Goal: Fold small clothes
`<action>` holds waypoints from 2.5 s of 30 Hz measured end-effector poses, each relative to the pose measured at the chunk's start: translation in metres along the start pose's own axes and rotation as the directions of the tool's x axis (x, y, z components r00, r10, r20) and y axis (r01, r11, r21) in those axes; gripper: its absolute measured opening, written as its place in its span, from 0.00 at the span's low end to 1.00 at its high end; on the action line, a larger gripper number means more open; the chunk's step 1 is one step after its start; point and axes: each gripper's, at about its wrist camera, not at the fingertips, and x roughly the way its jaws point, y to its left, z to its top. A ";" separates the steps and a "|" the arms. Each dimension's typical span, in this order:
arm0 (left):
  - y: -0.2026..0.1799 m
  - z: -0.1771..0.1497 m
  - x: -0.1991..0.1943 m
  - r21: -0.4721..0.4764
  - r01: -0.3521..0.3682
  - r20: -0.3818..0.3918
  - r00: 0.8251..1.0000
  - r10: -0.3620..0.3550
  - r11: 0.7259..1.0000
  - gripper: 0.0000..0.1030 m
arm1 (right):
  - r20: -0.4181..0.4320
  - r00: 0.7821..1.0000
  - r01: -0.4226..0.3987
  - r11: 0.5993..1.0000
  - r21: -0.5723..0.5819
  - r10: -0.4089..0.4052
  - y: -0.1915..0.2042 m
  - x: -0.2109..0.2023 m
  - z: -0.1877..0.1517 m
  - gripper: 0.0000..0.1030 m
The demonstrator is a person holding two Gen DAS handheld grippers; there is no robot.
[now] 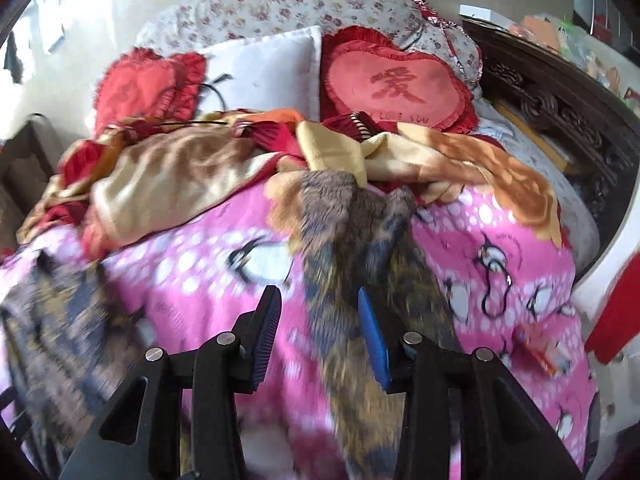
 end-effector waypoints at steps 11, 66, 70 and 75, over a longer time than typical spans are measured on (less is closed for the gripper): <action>0.002 -0.005 0.000 -0.005 -0.003 -0.014 1.000 0.003 1.000 0.90 | 0.003 0.995 -0.102 0.992 0.072 0.102 -0.026 0.004 0.007 0.01; -0.015 -0.031 -0.043 0.048 0.213 0.041 0.976 -0.215 0.976 0.90 | -0.241 0.651 -0.751 0.657 -0.066 0.720 0.085 -0.096 -0.081 0.32; -0.048 -0.019 -0.016 0.031 0.256 -0.001 0.967 -0.256 0.966 0.90 | -0.171 0.709 -0.699 0.714 -0.041 0.684 0.019 -0.133 -0.116 0.33; -0.092 -0.006 -0.006 0.081 0.282 -0.096 0.957 -0.274 0.956 0.08 | -0.146 0.756 -0.642 0.767 0.026 0.638 -0.040 -0.151 -0.155 0.34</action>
